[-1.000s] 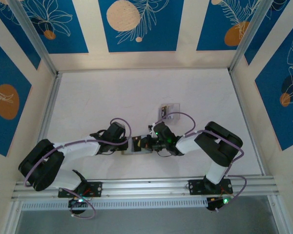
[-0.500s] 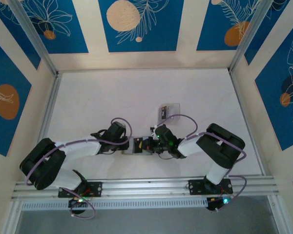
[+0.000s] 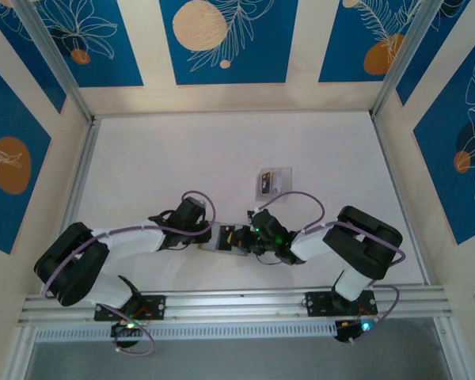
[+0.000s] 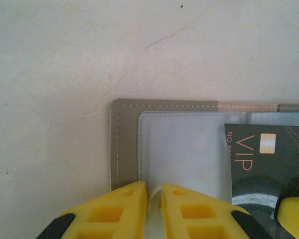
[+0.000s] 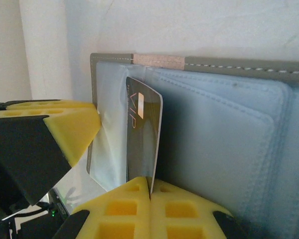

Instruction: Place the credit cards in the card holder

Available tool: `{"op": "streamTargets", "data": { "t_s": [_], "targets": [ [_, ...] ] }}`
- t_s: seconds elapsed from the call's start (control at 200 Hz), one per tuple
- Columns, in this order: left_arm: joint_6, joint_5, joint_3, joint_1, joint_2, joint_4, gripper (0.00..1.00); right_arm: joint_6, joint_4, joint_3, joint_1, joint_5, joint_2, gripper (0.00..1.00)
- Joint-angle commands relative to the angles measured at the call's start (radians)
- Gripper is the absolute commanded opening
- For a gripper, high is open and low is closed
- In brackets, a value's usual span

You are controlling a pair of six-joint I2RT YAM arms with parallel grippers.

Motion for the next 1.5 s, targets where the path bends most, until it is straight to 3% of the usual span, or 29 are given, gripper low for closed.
{"op": "streamTargets", "data": {
  "t_s": [0.0, 0.405, 0.825, 1.085, 1.496],
  "targets": [
    [0.013, -0.009, -0.054, -0.010, 0.081, -0.141, 0.16, 0.037, -0.231, -0.041, 0.035, 0.038, 0.032, 0.00],
    [0.009, -0.009, -0.067, -0.010, 0.080, -0.130, 0.16, 0.114, -0.283, -0.076, 0.064, 0.123, -0.015, 0.00],
    [0.014, -0.003, -0.067, -0.011, 0.078, -0.129, 0.16, 0.020, -0.231, 0.011, 0.072, 0.028, 0.086, 0.00],
    [0.013, 0.000, -0.060, -0.011, 0.078, -0.130, 0.16, -0.059, -0.163, 0.055, 0.045, -0.096, 0.161, 0.00],
    [0.001, -0.007, -0.065, -0.010, 0.041, -0.145, 0.17, -0.133, -0.221, 0.145, 0.049, -0.154, 0.183, 0.03]
  ]
}}
